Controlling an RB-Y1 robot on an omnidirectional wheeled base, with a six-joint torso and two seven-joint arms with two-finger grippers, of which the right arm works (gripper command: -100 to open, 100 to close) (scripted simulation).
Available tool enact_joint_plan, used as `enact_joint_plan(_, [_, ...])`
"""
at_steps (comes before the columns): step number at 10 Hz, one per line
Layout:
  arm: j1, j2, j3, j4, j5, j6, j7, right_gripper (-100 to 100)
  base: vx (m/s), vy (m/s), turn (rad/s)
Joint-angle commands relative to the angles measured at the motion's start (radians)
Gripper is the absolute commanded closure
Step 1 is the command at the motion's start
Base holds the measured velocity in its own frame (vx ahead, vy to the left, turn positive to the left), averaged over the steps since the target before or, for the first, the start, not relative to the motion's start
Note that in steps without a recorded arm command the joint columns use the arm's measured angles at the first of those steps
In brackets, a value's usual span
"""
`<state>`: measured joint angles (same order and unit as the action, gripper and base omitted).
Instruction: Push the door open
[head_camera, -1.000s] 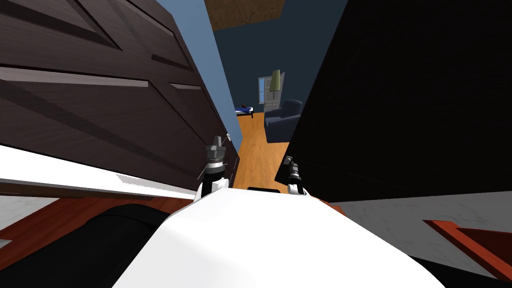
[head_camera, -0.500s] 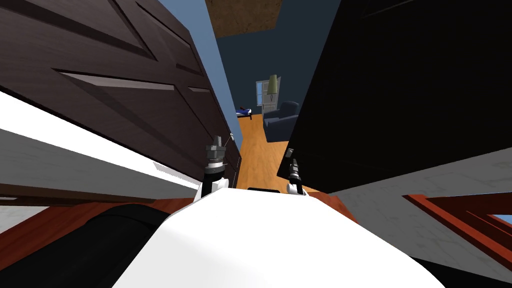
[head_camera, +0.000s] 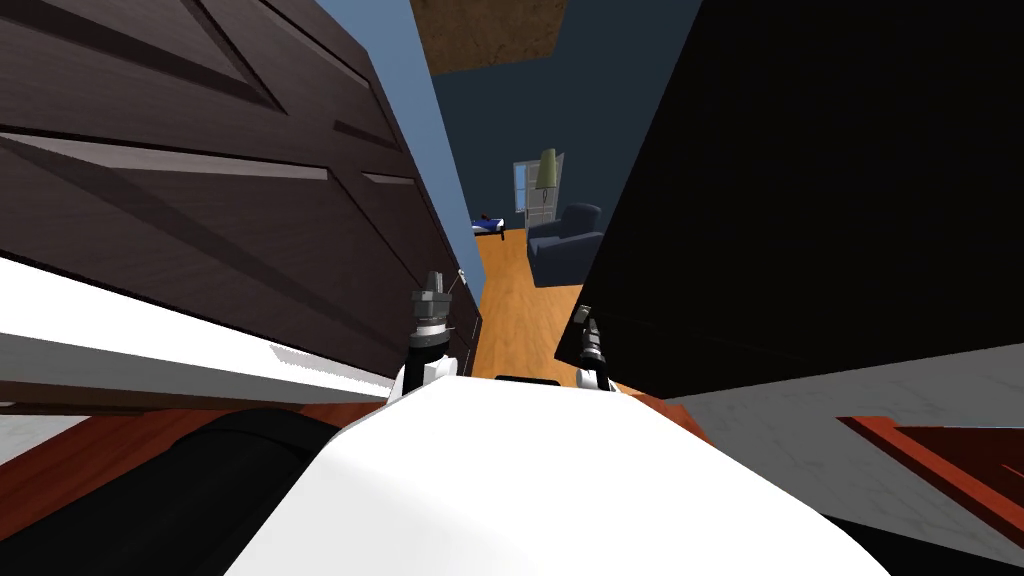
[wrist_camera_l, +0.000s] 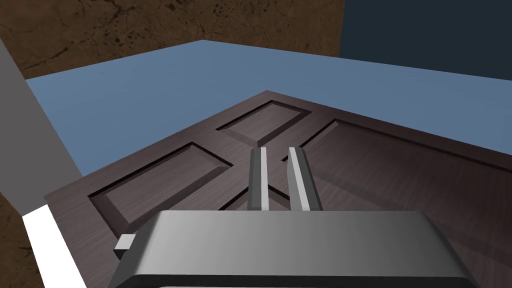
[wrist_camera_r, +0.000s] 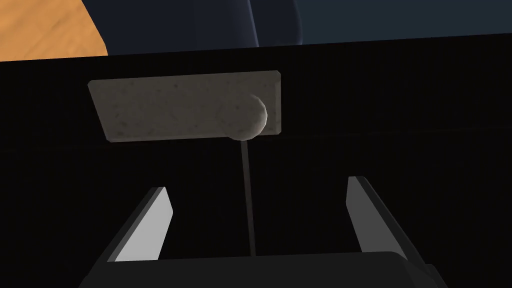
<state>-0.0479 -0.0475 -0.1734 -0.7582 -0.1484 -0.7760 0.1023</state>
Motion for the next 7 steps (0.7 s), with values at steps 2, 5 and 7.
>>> enact_joint_plan(2, [0.006, 0.0, -0.004, 0.002, -0.002, -0.013, 0.0, -100, 0.227, -0.048, 0.03])
enact_joint_plan(5, [0.011, 0.018, -0.008, 0.007, -0.004, -0.028, 0.001, -100, 0.19, -0.07, 0.031])
enact_joint_plan(7, [0.011, 0.015, -0.007, 0.008, -0.004, -0.026, 0.001, 100, 0.024, -0.007, 0.001])
